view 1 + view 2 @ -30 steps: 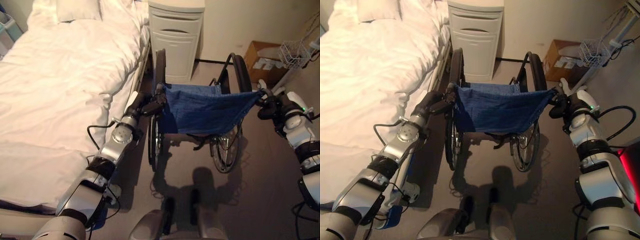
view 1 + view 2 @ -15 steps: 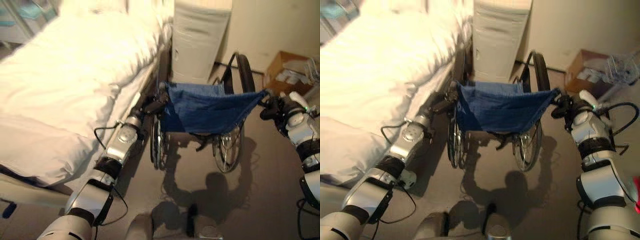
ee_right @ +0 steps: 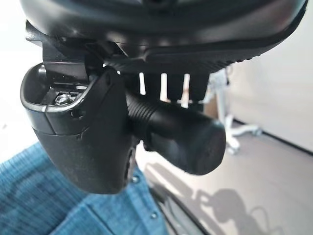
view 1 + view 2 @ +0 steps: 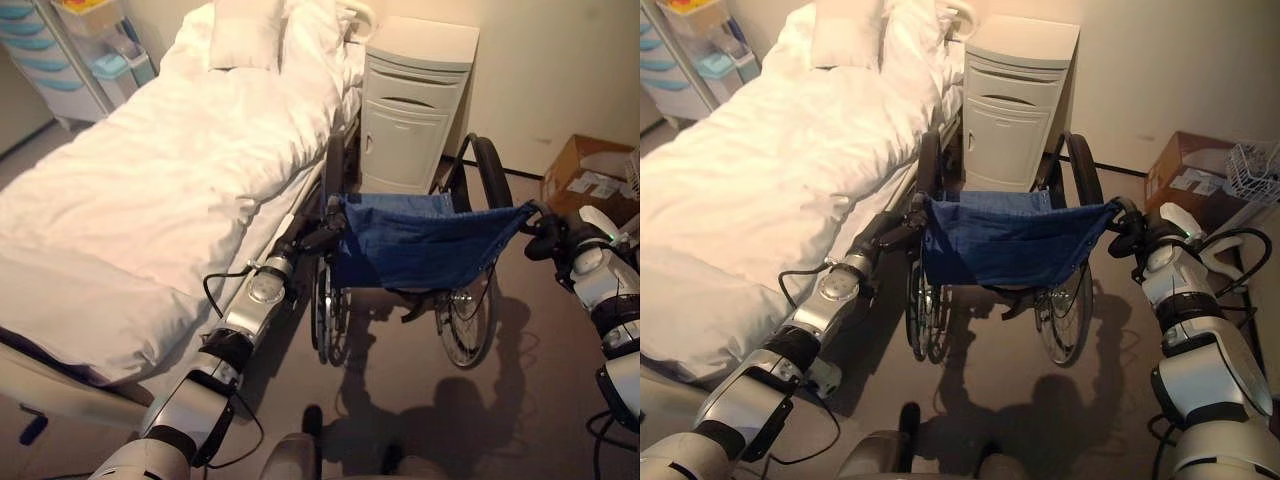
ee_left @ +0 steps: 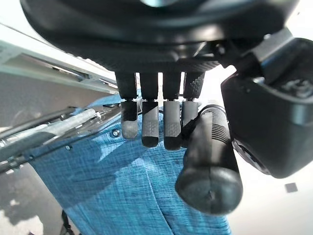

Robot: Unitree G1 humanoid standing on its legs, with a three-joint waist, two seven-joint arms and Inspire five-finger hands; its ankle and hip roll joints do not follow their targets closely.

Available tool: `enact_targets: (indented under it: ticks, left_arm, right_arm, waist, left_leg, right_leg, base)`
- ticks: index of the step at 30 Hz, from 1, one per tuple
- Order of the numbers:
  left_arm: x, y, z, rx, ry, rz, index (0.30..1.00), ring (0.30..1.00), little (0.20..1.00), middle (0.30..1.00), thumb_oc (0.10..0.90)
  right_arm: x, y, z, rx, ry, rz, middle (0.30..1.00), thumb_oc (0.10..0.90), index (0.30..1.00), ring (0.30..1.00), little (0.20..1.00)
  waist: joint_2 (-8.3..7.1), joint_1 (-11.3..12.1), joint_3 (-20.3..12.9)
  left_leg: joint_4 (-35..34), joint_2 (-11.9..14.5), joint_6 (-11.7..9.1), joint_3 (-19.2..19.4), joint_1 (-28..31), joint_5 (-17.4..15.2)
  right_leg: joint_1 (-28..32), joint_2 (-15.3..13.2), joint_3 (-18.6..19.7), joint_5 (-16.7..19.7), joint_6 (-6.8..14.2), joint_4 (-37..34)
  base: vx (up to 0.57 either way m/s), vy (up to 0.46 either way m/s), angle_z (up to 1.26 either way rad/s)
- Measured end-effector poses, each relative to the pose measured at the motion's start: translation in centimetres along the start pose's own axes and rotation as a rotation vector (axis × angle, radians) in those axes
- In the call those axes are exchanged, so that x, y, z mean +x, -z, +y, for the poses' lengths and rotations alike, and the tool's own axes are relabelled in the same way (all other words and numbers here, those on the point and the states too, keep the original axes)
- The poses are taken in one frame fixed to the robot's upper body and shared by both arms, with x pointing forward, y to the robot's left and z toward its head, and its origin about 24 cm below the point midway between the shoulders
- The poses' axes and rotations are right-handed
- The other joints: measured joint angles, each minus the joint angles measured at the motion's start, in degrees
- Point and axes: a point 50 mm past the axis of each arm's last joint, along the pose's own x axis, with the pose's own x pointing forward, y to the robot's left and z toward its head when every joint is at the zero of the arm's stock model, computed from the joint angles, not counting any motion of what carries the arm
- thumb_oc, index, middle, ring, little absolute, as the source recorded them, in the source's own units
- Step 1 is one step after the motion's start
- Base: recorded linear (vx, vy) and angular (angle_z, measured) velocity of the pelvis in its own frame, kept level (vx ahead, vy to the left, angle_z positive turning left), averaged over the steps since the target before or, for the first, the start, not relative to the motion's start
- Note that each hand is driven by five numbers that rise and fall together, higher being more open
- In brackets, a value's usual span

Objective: Push the wheelchair next to the bed

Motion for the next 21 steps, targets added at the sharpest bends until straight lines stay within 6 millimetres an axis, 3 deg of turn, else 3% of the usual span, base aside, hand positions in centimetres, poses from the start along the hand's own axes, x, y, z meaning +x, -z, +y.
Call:
enact_targets:
  ticks: [1, 5, 6, 7, 8, 10, 21]
  left_arm:
    - [0.0, -0.2, -0.1, -0.004, -0.001, -0.008, 0.3, 0.3, 0.3, 0.3, 0.4]
    - [0.1, -0.5, -0.1, -0.005, -0.006, -0.022, 0.3, 0.3, 0.3, 0.3, 0.4]
    - [0.1, -0.6, -0.1, -0.006, -0.006, -0.024, 0.451, 0.451, 0.451, 0.451, 0.5]
    - [0.1, -0.7, -0.1, -0.006, -0.007, -0.028, 0.9, 0.9, 0.9, 0.9, 0.8]
    - [0.1, -0.8, 0.0, -0.007, -0.011, -0.03, 0.9, 0.9, 0.9, 0.9, 0.8]
    - [0.0, -0.4, -0.1, -0.005, -0.012, -0.014, 0.9, 0.9, 0.9, 0.9, 0.8]
    - [-0.1, 0.2, 1.2, -0.008, -0.057, 0.026, 0.9, 0.9, 0.9, 0.9, 0.8]
  right_arm:
    - [0.0, 0.2, 0.0, 0.001, -0.002, 0.008, 0.3, 0.4, 0.3, 0.3, 0.3]
    - [0.0, 0.1, -0.1, 0.003, 0.001, -0.001, 0.3, 0.4, 0.3, 0.3, 0.3]
    - [0.0, 0.1, -0.2, 0.003, 0.003, -0.002, 0.3, 0.4, 0.3, 0.3, 0.3]
    - [0.0, 0.1, -0.3, 0.004, 0.005, -0.004, 0.782, 0.722, 0.782, 0.782, 0.782]
    - [0.0, 0.1, -0.4, 0.004, 0.008, -0.005, 0.9, 0.8, 0.9, 0.9, 0.9]
    - [0.0, 0.1, -0.4, 0.002, 0.009, -0.005, 0.9, 0.8, 0.9, 0.9, 0.9]
    - [0.0, -0.3, -0.3, 0.051, -0.023, -0.034, 0.9, 0.8, 0.9, 0.9, 0.9]
  waist:
    - [-0.27, -0.1, 0.0]
    - [-0.27, -0.7, 0.0]
    - [-0.31, -0.7, 0.0]
    - [-0.74, -0.7, 0.0]
    - [-0.87, -0.8, 0.0]
    - [0.07, -0.2, -0.1]
    - [-0.38, -0.4, 0.8]
  left_leg:
    - [-1.4, 0.1, -0.5, -1.8, -0.1, 1.0]
    - [-4.8, 0.7, -1.0, -2.6, 0.6, 1.1]
    - [-5.4, 0.8, -1.3, -2.5, 0.7, 0.8]
    - [-6.5, 0.8, -1.9, -2.0, 1.0, 0.3]
    - [-6.3, 0.7, -1.9, -1.2, 1.0, 0.2]
    - [-5.2, 0.9, -0.8, -0.4, 1.4, 1.9]
    - [-6.5, 1.0, -1.1, -1.5, 2.4, 2.3]
  right_leg:
    - [-0.1, 0.6, 0.0, -0.2, -0.3, -0.1]
    - [-0.1, 1.3, -0.5, -0.4, -0.7, -0.7]
    - [-0.1, 1.3, -0.9, -0.3, -0.8, -0.9]
    - [0.0, 0.5, -2.1, 0.0, -1.2, -1.6]
    - [0.0, 0.3, -2.0, 0.0, -1.2, -1.8]
    - [0.5, 1.4, -1.3, -0.1, -1.1, -1.5]
    - [1.1, 2.0, -0.3, -0.4, -1.4, -1.8]
  base:
    - [0.0, 0.021, 0.22]
    - [0.01, 0.027, 0.17]
    - [0.01, 0.025, 0.11]
    - [0.01, 0.022, 0.1]
    - [0.0, 0.0, 0.0]
    - [0.01, 0.017, -0.12]
    - [0.0, 0.003, 0.0]
